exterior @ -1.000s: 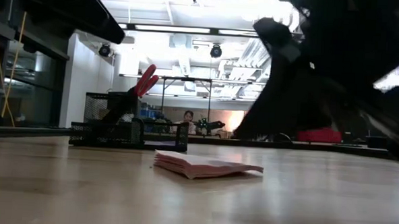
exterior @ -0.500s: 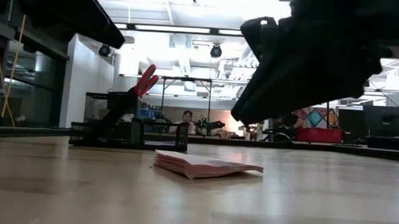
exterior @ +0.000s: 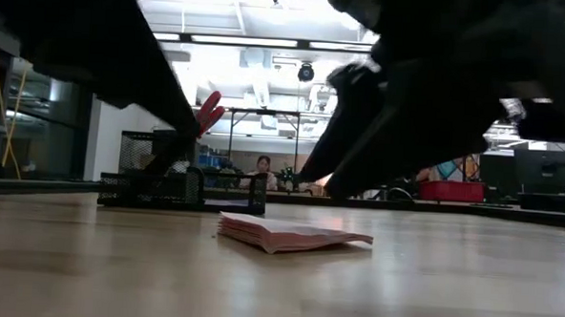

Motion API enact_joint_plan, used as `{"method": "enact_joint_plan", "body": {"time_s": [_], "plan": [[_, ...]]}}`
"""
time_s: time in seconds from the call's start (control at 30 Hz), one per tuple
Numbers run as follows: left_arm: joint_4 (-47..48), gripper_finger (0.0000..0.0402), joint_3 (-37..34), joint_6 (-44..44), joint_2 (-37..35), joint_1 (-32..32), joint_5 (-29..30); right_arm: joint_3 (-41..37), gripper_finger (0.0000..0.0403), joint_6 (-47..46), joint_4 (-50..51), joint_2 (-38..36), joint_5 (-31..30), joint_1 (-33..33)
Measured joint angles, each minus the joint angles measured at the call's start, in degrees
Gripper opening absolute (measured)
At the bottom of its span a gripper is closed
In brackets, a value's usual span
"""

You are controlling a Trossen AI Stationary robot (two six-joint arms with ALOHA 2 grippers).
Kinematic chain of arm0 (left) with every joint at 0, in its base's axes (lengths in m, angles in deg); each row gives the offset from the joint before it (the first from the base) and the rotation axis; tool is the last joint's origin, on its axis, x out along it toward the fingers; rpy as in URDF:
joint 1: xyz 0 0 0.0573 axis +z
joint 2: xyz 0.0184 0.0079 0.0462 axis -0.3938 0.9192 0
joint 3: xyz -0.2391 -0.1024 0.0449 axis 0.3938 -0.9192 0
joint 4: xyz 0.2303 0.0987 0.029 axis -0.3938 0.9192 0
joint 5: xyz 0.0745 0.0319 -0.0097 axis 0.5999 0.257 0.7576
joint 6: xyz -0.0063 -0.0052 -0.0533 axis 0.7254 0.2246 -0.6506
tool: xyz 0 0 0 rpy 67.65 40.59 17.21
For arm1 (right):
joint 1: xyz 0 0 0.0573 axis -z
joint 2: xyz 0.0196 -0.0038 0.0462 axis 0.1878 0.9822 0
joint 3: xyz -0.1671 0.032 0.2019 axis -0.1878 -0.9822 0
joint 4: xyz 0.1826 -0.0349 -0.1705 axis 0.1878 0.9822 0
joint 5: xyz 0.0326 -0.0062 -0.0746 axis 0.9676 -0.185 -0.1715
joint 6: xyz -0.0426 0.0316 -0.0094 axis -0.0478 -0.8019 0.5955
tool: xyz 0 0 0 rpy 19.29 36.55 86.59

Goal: Pick and place office supplies into organizer
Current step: Put the pink sticky note into the desk organizer

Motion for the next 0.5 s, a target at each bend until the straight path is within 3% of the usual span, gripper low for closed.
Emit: {"method": "enact_joint_plan", "body": {"time_s": [0.13, 0.4, 0.5], "plan": [[5.2, 0.0182, -0.02, -8.52, -0.21, -0.66, 7.58, 0.02, 0.0224, 0.66, 0.9, 0.0, 3.51, 3.38], [6.55, 0.0182, -0.02, -11.5, -1.32, -3.8, 17.77, 0.07, 0.0234, 0.46, 0.44, 0.18, 10.7, 8.44], [7.49, 0.0182, -0.02, -11.51, -1.4, -4.29, 18.77, 0.07, 0.0234, 0.44, -0.93, 0.2, 12.78, 8.78]]}}
